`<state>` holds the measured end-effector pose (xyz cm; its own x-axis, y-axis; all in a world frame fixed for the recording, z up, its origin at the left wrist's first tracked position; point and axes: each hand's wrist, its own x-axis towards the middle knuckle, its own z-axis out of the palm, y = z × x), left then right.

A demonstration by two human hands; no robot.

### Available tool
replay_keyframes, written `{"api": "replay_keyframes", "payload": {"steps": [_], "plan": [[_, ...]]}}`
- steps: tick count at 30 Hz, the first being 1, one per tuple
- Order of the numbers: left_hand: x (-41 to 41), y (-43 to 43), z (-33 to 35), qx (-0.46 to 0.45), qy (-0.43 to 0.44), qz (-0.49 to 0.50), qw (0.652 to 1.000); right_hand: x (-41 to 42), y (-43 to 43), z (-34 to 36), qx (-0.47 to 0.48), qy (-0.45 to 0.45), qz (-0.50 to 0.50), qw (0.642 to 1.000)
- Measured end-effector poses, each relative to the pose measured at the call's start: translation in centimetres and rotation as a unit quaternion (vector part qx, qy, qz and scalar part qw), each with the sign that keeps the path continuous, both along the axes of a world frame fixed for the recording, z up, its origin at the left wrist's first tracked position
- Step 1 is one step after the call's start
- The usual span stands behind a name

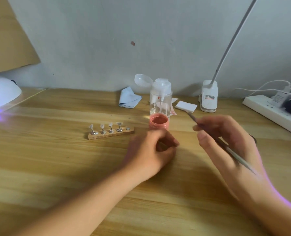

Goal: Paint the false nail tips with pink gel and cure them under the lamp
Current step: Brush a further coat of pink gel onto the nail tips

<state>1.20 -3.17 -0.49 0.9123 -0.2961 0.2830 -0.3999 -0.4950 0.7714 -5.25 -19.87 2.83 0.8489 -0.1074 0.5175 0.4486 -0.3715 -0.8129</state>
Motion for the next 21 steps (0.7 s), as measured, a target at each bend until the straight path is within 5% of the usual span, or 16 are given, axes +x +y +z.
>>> {"api": "replay_keyframes", "payload": {"steps": [3, 9, 16, 21], "plan": [[0.0, 0.0, 0.0, 0.001, -0.013, 0.003, 1.000, 1.4, 1.0, 1.2, 0.027, 0.058, 0.010, 0.998], [0.0, 0.0, 0.0, 0.004, -0.023, -0.007, 1.000, 6.6, 2.2, 3.8, -0.087, 0.162, -0.037, 0.982], [-0.1, 0.1, 0.3, 0.036, -0.039, 0.012, 0.999, 8.2, 3.0, 3.3, -0.161, 0.177, -0.053, 0.969], [-0.2, 0.1, 0.5, 0.037, -0.061, 0.012, 0.997, 6.2, 2.1, 3.7, -0.017, 0.113, -0.057, 0.992]]}}
